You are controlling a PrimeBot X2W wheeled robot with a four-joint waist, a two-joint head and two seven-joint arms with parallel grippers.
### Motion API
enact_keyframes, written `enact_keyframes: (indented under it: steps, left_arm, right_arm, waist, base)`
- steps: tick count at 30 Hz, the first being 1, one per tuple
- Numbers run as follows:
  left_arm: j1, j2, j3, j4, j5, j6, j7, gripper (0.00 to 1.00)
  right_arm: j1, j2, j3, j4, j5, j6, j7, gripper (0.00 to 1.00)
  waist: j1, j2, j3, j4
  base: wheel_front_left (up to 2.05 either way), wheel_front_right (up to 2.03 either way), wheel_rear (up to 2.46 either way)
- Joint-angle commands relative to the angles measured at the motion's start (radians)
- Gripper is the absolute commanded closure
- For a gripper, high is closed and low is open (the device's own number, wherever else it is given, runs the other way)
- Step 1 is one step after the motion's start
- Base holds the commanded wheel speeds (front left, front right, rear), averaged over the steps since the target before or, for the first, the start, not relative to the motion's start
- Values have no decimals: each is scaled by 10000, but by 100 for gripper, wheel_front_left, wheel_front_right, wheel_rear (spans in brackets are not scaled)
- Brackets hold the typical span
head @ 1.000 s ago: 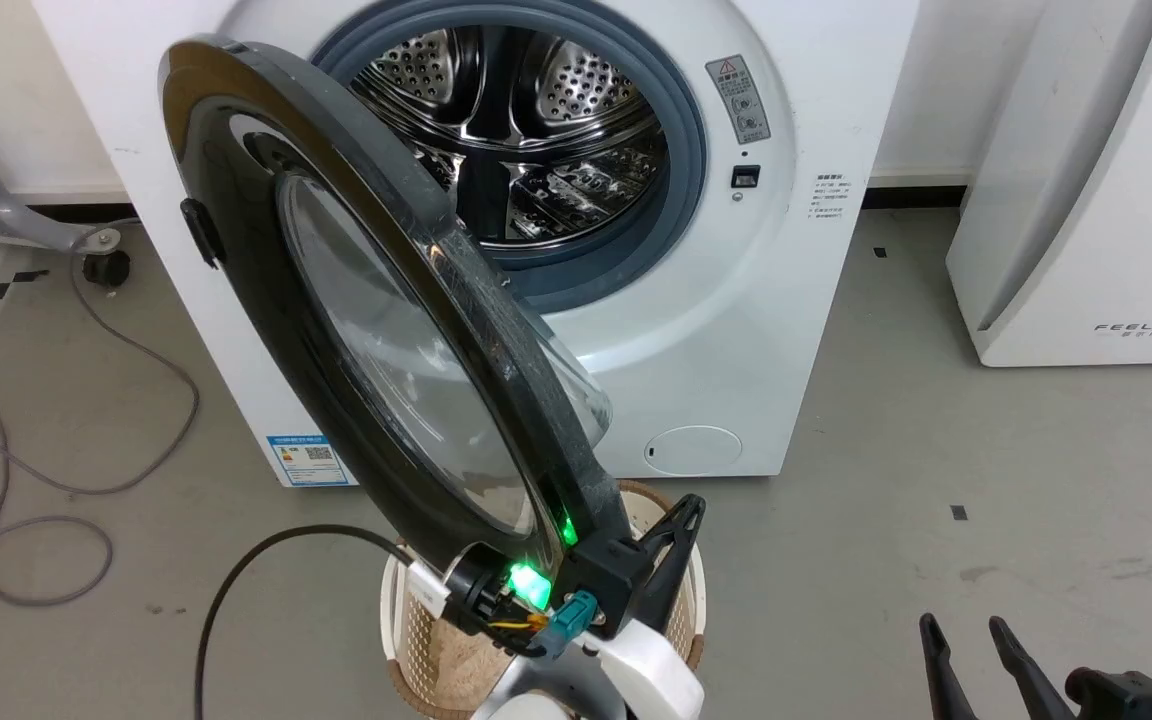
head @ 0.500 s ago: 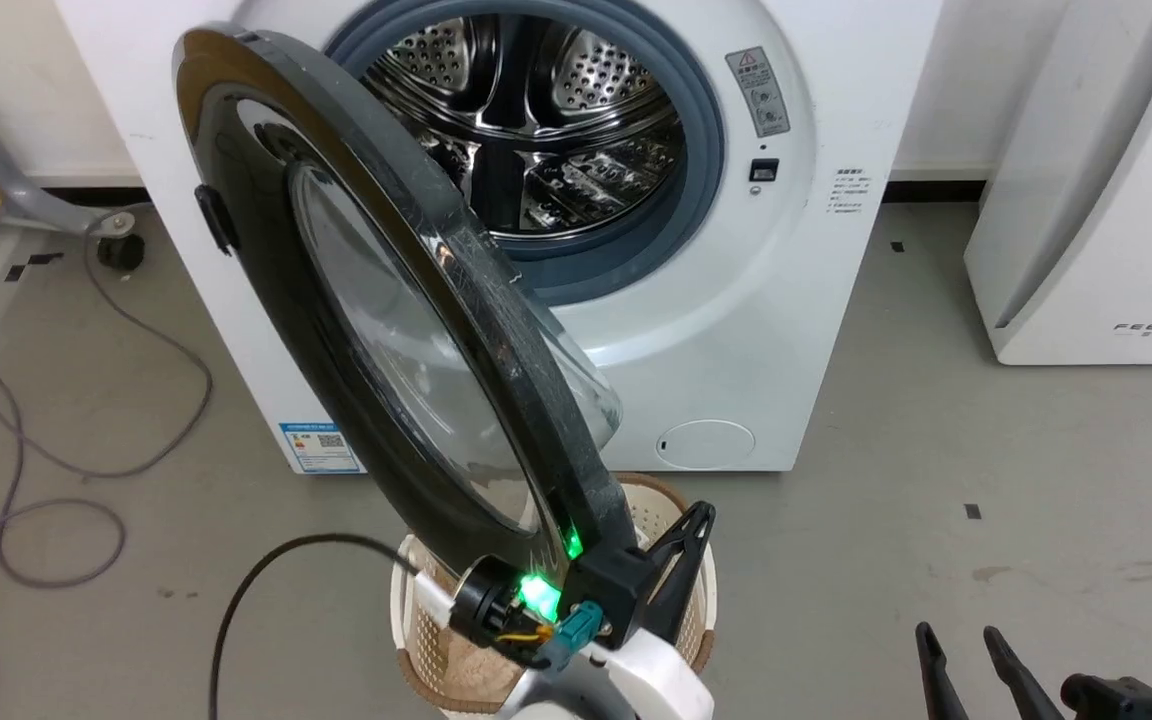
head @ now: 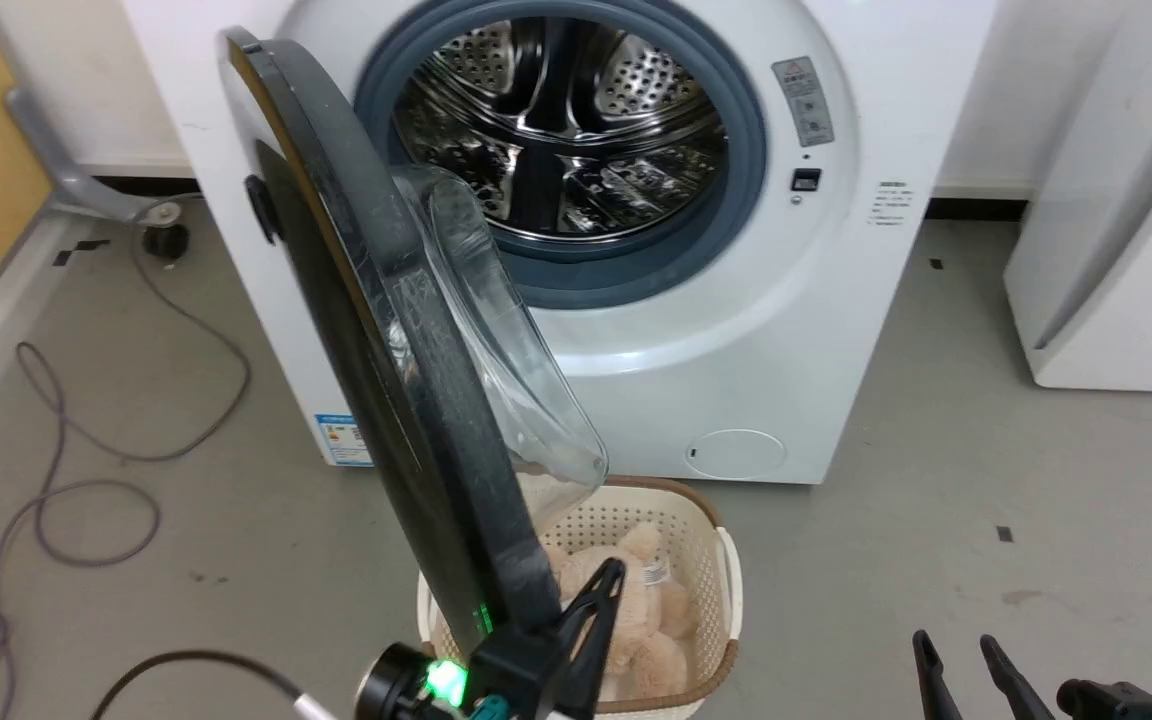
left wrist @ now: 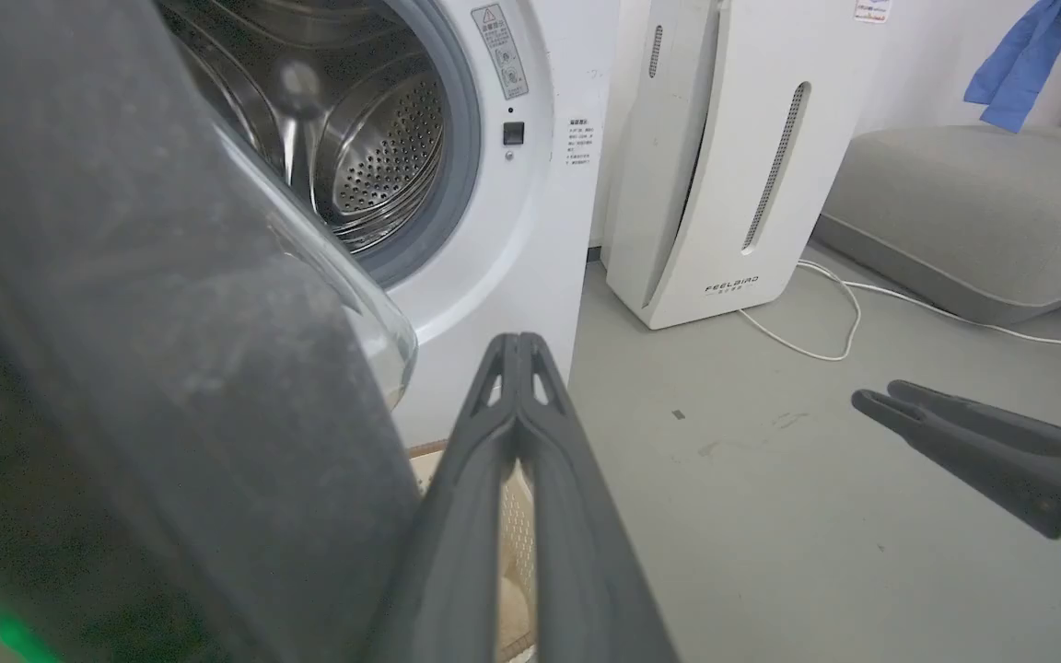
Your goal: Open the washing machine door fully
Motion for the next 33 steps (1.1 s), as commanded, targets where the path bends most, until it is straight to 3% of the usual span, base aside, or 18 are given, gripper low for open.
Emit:
enact_keyframes:
  steps: [1,17,25,33]
  left_arm:
    - [154,152,114,-123,61,110,58,100]
    - [1311,900,352,-2029,165,950,558,100]
    - [1371,1155,890,-2223,198,1326,251,100]
    - [1181,1593,1953,-1666,-382,1306,-219,100]
  right_arm:
    - [-123,43,5,38,73,6,-35,0]
    - [-4,43,-136,155,107,6,-42,0]
    - [-80,43,-151,230,109,6,-43,0]
    - [-205,43,-98,256,84,6,-27,0]
  waist:
    - [0,0,-16,104]
    - [0,0,-114,2219]
    - [0,0,-63,3252]
    - [0,0,19,3581]
  base:
    - [0,0,0]
    - [0,0,0]
    - [0,0,0]
    - [0,0,0]
